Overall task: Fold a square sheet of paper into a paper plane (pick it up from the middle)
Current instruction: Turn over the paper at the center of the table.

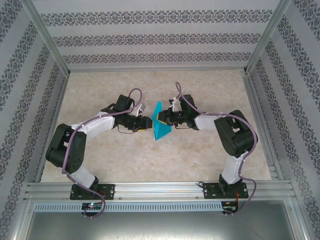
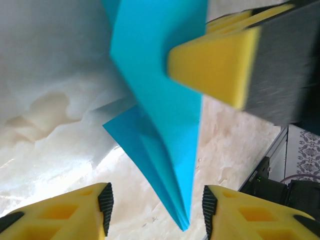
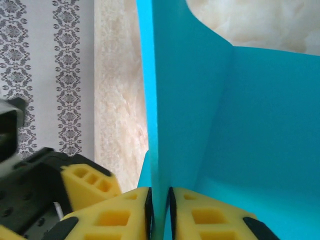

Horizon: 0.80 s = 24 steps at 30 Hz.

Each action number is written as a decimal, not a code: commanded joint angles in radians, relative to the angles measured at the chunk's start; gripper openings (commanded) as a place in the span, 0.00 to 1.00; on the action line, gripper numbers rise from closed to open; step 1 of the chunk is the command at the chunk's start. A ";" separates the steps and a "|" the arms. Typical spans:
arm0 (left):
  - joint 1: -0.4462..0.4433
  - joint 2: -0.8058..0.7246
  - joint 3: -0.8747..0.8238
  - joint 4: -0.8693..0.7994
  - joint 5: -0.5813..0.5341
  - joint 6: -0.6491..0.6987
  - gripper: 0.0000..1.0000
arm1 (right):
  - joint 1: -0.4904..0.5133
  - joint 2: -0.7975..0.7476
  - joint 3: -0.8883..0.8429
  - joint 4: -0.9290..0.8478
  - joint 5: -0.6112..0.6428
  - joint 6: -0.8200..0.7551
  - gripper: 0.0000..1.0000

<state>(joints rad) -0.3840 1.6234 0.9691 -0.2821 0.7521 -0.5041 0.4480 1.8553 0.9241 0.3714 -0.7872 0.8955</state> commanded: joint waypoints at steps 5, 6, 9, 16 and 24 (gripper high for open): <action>0.006 -0.019 -0.061 0.108 0.023 -0.071 0.54 | 0.011 -0.015 -0.028 0.009 0.000 -0.004 0.21; 0.005 -0.019 -0.065 0.111 0.024 -0.071 0.54 | 0.011 -0.009 -0.030 0.008 0.002 -0.006 0.21; 0.002 -0.021 -0.071 0.115 0.024 -0.073 0.54 | 0.014 0.006 -0.030 0.005 0.007 -0.010 0.21; 0.003 -0.038 -0.100 0.137 -0.004 -0.103 0.55 | 0.022 0.000 -0.025 0.001 0.014 -0.003 0.14; -0.002 -0.100 -0.164 0.269 -0.016 -0.225 0.63 | 0.021 -0.074 -0.030 -0.018 0.026 0.012 0.06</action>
<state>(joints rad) -0.3843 1.5822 0.8253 -0.1066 0.7498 -0.6605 0.4625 1.8370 0.9028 0.3611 -0.7712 0.8970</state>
